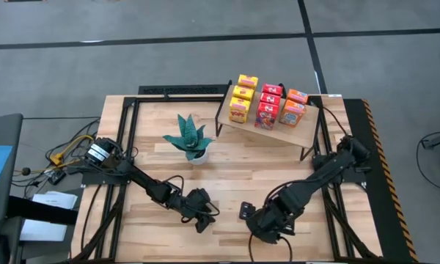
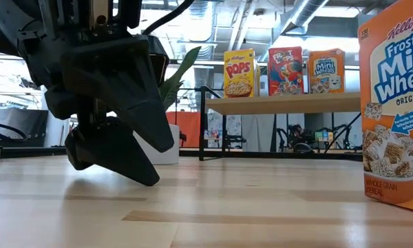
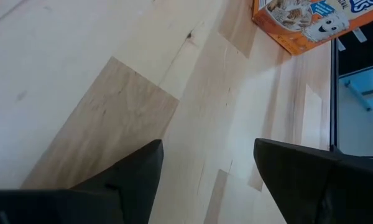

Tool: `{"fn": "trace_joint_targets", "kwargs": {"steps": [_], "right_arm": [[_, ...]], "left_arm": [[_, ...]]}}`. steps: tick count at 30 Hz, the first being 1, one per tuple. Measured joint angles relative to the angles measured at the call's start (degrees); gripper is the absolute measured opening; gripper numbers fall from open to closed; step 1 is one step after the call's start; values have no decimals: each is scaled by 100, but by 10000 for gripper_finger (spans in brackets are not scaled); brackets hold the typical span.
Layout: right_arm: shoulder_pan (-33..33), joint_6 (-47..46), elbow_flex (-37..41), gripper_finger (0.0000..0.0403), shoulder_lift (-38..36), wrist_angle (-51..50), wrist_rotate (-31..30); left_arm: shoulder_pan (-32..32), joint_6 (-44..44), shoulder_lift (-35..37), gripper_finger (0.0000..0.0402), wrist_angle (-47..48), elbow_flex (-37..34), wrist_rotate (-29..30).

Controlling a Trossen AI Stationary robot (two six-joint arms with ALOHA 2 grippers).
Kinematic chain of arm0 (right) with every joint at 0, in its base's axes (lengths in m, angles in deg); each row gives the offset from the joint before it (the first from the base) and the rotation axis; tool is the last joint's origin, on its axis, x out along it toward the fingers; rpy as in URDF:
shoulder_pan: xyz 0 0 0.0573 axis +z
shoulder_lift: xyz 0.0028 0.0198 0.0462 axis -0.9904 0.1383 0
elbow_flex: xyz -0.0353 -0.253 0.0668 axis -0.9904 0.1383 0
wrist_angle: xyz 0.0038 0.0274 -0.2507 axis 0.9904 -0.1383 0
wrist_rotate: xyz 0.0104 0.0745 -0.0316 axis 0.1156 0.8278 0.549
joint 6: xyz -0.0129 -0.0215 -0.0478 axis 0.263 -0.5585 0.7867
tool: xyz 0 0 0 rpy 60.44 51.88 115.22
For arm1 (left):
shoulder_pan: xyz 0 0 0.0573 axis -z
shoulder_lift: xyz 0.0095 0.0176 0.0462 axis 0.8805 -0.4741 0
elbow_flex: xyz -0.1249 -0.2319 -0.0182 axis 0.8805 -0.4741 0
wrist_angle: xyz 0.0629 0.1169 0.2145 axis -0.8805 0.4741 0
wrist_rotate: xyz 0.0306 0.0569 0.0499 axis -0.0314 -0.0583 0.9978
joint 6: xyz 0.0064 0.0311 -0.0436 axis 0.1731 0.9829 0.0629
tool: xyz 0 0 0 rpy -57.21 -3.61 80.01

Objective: Stack cereal on shelf
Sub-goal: Put the orange cereal box on the shelf aligned with the other orange cereal boxes

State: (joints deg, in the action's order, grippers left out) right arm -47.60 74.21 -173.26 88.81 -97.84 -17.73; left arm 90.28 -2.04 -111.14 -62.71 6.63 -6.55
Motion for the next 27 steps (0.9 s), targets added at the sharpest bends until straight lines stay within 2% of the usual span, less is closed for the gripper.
{"fn": "trace_joint_targets", "kwargs": {"steps": [12, 27], "right_arm": [[-11, 115, 1, 320, 383, 23, -68], [-9, -264, -6, 243, 352, -118, -40]], "left_arm": [[13, -66, -2, 249, 33, -4, 56], [28, -93, -4, 249, 46, -7, 109]]}}
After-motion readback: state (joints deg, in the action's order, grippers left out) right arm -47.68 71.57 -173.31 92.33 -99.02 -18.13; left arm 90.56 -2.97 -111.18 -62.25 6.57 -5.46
